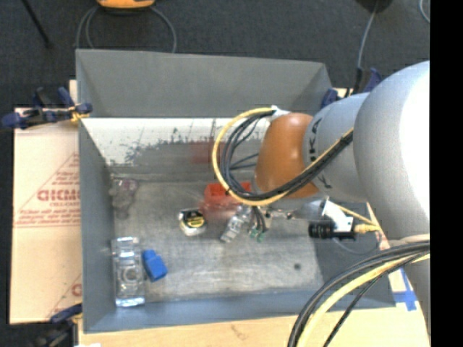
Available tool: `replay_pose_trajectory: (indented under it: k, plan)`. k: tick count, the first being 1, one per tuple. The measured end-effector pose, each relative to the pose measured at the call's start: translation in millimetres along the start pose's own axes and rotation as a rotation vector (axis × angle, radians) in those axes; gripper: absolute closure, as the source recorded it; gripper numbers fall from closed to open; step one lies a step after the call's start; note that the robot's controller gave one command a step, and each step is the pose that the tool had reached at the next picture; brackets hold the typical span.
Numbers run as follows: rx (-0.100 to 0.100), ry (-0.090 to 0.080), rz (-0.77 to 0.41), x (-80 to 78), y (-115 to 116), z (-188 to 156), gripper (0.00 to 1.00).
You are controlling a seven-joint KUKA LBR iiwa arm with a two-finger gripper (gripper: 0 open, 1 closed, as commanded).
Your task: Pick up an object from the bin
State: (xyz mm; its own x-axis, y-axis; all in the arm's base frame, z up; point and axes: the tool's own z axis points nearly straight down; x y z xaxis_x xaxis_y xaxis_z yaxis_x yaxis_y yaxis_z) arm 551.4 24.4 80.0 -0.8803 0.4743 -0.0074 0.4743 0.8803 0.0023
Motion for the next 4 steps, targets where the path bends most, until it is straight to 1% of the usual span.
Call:
replay_pose_trajectory:
  k: [1, 2, 3, 4]
  plan:
    - [-0.002, 0.000, -0.016, -8.2, -2.9, -67.0, 1.00]
    - [0.002, 0.004, -0.017, -7.0, -4.1, -62.8, 0.00]
    - [-0.002, -0.004, -0.213, -36.1, 14.3, -37.7, 0.00]
    - [-0.001, 0.002, -0.039, -56.7, 59.8, -41.8, 0.00]
